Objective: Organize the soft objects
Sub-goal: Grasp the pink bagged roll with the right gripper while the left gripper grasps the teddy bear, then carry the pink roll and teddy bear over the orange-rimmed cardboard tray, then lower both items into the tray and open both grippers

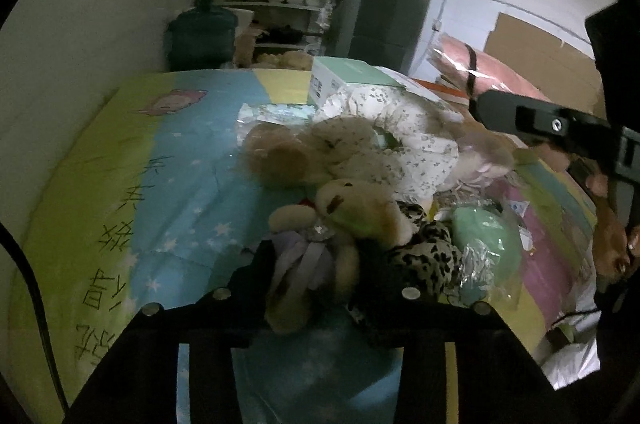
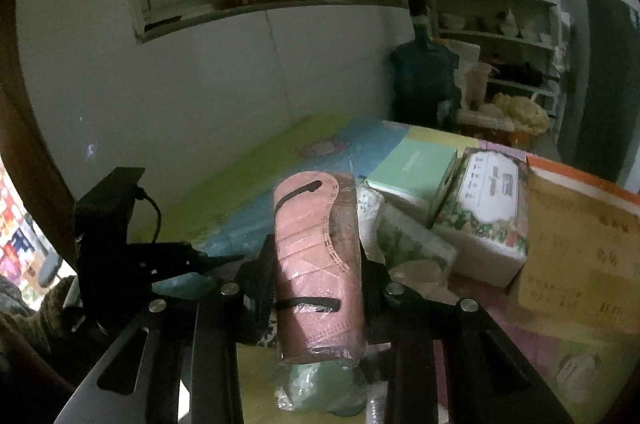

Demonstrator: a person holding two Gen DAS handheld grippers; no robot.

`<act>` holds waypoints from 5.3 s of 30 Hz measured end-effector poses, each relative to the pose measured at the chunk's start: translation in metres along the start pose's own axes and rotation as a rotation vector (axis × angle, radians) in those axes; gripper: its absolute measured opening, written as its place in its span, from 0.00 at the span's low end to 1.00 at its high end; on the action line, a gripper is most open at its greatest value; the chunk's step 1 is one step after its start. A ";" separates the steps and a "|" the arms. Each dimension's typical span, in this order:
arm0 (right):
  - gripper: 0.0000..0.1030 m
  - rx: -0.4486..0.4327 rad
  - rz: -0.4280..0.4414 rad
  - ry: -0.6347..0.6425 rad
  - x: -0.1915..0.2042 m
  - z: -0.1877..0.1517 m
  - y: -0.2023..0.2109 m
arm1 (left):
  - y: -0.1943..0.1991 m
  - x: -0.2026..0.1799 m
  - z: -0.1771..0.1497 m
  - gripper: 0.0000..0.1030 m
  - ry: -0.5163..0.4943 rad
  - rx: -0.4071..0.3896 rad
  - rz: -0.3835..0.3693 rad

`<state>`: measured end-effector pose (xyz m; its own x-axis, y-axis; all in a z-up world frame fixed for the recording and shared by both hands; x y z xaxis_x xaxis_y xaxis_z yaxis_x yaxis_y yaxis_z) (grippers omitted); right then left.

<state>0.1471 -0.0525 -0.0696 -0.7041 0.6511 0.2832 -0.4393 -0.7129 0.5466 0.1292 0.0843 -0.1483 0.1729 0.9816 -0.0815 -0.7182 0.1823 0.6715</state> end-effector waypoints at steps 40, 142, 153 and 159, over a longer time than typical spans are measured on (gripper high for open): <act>0.32 -0.198 -0.118 -0.019 -0.036 0.022 0.100 | 0.069 -0.068 0.094 0.38 0.037 -0.181 0.088; 0.36 0.080 -0.490 -0.308 -0.350 -0.087 0.170 | -0.171 -0.331 0.136 0.58 -0.041 0.075 0.098; 0.51 0.050 -0.504 -0.297 -0.348 -0.084 0.180 | -0.152 -0.322 0.147 0.74 -0.013 0.011 0.083; 0.56 0.029 -0.503 -0.291 -0.342 -0.080 0.186 | -0.137 -0.322 0.153 0.83 -0.023 -0.035 0.074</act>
<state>0.2617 -0.4285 -0.1281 -0.2282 0.9557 0.1859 -0.6621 -0.2924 0.6900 0.2754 -0.2653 -0.1016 0.1332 0.9910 -0.0157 -0.7529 0.1114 0.6487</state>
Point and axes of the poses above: each gripper's, at about its wrist camera, not at the fingertips, and y roughly against the way its jaws point, x to its left, z to its top, the point moved 6 cm from there along -y, roughly the way its jaws point, and after that the axes turned 8 degrees about z, right-handed, at the moved point
